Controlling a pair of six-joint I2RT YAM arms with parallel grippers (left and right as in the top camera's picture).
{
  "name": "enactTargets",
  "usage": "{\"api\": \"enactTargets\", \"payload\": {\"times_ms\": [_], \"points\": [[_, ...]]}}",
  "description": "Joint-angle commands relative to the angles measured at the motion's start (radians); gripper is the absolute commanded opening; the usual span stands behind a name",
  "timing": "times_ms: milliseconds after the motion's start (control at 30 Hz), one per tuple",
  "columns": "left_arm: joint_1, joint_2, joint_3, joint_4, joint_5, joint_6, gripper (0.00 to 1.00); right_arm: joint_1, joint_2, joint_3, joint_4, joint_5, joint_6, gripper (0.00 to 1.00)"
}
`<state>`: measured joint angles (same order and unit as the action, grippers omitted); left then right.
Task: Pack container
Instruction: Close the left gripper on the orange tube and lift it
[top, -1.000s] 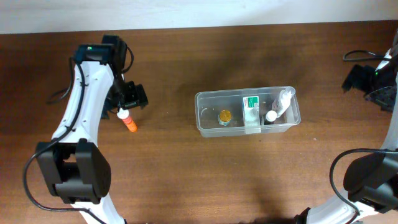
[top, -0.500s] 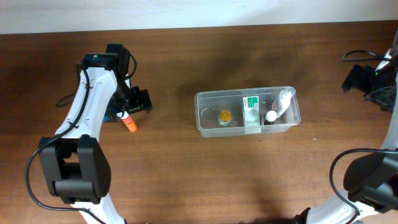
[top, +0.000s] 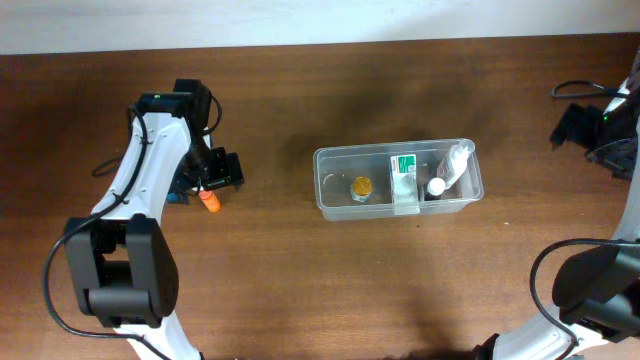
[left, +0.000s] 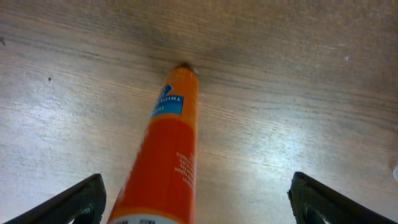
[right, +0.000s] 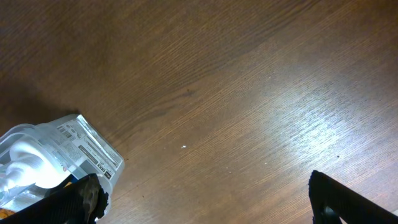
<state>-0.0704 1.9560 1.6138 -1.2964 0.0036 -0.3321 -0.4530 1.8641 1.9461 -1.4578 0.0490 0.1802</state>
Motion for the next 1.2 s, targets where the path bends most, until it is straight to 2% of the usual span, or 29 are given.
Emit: {"api": "enactTargets", "payload": {"times_ms": [0,67,133,267,367,533,600,833,933,1167], "points": [[0.008,0.008,-0.004,0.018,-0.018,0.012,0.9,-0.006,-0.005,0.001,0.0,0.012,0.005,0.98],[0.008,0.008,-0.004,0.023,-0.018,0.012,0.89,-0.006,-0.005,0.001,0.0,0.012,0.005,0.98],[0.008,0.008,-0.004,0.026,-0.018,0.012,0.76,-0.006,-0.005,0.001,0.0,0.012,0.005,0.98],[0.008,0.008,-0.004,0.033,-0.018,0.012,0.7,-0.006,-0.005,0.001,0.0,0.012,0.005,0.98],[0.008,0.008,-0.004,0.033,-0.018,0.012,0.6,-0.006,-0.005,0.001,0.0,0.012,0.005,0.98],[0.008,0.008,-0.004,0.033,-0.019,0.012,0.48,-0.006,-0.005,0.001,0.0,0.012,0.005,0.98],[0.008,0.008,-0.004,0.033,-0.019,0.012,0.4,-0.006,-0.005,0.001,0.0,0.012,0.005,0.98],[0.008,0.008,-0.004,0.033,-0.029,0.012,0.38,-0.006,-0.005,0.001,0.0,0.012,0.005,0.98],[0.008,0.008,-0.004,0.032,-0.029,0.012,0.33,-0.006,-0.005,0.001,0.0,0.012,0.005,0.98],[0.008,0.007,0.0,0.024,-0.025,0.012,0.33,-0.006,-0.005,0.001,0.0,0.012,0.005,0.98]]}}
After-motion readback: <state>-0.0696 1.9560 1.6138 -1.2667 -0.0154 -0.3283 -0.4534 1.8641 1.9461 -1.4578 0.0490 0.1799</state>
